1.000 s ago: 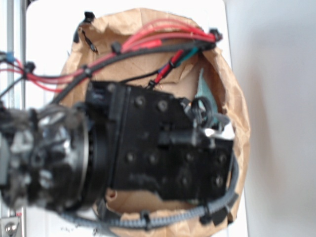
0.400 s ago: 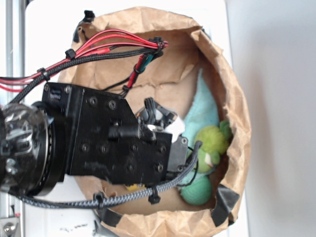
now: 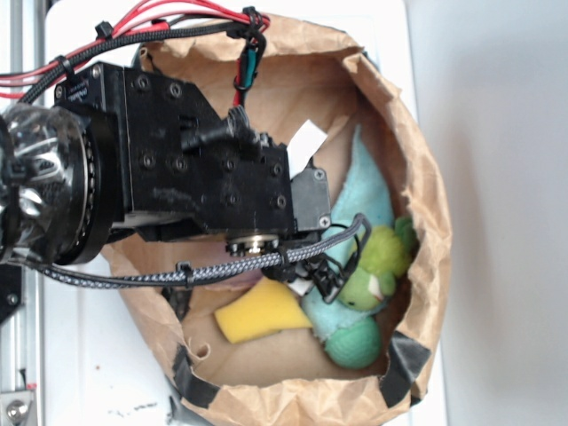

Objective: Grab the green animal.

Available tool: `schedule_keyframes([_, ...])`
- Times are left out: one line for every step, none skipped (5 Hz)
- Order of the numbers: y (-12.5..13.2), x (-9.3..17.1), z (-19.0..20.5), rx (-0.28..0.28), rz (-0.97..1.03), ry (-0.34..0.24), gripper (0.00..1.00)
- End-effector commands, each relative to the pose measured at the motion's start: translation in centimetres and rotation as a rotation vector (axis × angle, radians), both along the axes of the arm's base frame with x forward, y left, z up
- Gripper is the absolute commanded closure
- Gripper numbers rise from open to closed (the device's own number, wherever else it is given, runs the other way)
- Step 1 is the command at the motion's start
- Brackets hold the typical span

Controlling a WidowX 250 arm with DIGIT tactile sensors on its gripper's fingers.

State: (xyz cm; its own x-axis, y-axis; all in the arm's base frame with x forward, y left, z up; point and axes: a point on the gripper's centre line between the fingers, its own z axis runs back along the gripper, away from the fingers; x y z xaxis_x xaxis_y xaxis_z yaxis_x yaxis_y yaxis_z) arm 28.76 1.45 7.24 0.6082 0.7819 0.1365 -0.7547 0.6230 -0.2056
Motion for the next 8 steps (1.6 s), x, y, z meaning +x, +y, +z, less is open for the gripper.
schedule_keyframes([1.7, 0.8, 5.1, -0.094, -0.011, -0.107, 0.0])
schedule_keyframes([0.6, 1.7, 3.6, -0.069, -0.039, -0.164, 0.0])
schedule_keyframes([-0.4, 3.1, 2.0, -0.071, -0.101, -0.167, 0.0])
schedule_keyframes([-1.8, 5.2, 0.2, -0.026, -0.084, -0.183, 0.0])
schedule_keyframes([-2.4, 5.9, 1.6, -0.075, -0.089, -0.179, 0.0])
schedule_keyframes([-2.3, 5.3, 4.3, -0.141, -0.094, -0.177, 0.0])
schedule_keyframes([-1.9, 4.7, 5.6, -0.165, -0.092, -0.193, 0.0])
schedule_keyframes([-1.7, 4.4, 5.7, -0.17, -0.102, -0.215, 0.0])
